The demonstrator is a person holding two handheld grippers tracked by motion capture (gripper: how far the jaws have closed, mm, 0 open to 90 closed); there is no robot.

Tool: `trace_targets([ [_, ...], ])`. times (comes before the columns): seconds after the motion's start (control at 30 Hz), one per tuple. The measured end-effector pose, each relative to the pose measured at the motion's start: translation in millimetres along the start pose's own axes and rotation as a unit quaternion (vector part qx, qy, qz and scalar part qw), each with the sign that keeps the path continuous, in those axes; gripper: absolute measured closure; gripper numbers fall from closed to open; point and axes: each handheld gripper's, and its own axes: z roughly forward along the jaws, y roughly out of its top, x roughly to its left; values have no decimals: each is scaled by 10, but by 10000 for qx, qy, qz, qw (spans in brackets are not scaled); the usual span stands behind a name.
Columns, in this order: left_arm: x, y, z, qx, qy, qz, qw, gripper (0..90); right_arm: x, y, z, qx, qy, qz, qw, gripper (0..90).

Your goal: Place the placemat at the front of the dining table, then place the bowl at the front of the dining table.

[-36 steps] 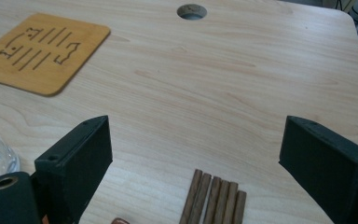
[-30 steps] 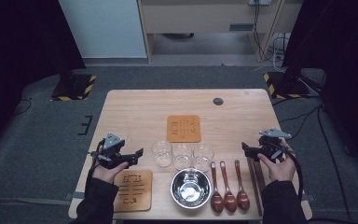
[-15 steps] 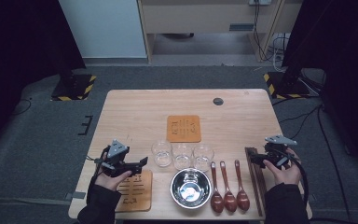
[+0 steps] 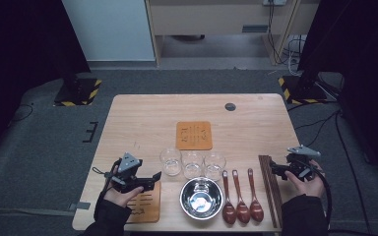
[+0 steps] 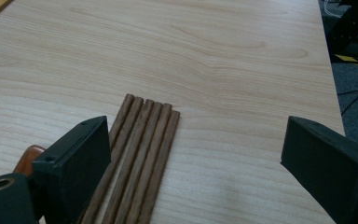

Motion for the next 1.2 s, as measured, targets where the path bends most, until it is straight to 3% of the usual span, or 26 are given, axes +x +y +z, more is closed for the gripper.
trace_targets([
  [0.4, -263, -70, 99, 214, -252, 256, 9991, 117, -62, -27, -1, 60, -33, 58, 10000, 82],
  [1.2, -621, -134, 358, 579, -646, 439, 9953, 121, -151, -83, 36, 161, -115, 104, 9997, 84],
])
